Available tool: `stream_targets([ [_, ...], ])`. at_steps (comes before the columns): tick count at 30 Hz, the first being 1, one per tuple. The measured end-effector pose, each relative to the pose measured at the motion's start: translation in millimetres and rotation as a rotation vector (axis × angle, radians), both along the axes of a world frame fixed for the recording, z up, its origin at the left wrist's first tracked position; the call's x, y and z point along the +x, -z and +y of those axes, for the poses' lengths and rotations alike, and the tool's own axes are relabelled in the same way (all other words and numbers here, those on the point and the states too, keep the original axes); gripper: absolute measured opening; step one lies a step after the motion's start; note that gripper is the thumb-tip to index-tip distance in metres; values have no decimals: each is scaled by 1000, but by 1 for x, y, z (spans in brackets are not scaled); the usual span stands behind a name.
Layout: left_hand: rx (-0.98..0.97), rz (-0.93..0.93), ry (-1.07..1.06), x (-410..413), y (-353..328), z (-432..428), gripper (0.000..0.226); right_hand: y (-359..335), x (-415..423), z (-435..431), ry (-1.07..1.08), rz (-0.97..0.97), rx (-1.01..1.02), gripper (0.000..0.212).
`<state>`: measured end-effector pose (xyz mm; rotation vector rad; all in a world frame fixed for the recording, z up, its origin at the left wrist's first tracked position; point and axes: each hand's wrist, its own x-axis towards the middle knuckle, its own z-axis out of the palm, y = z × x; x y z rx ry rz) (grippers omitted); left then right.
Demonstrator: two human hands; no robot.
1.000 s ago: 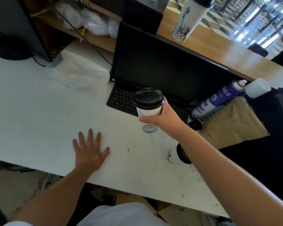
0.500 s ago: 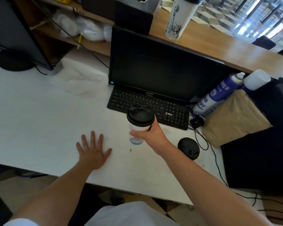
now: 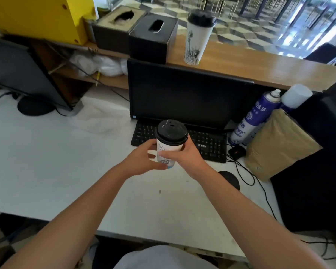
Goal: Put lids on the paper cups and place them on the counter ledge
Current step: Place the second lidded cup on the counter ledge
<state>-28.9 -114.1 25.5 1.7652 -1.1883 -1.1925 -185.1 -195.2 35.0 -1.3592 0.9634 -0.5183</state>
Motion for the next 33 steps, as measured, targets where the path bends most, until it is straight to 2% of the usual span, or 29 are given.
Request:
stream_targets([
  [9, -204, -87, -60, -10, -29, -19, 75, -22, 4, -14, -47, -57, -138, 93],
  [20, -223, -25, -59, -11, -44, -39, 72, -44, -8, -47, -156, -62, -156, 75],
  [24, -238, 43, -29, -6, -60, -53, 72, -55, -16, -63, -140, -78, -143, 80],
  [33, -275, 67, 31, -9, -94, -88, 68, -80, -36, -104, -133, -181, -145, 64],
])
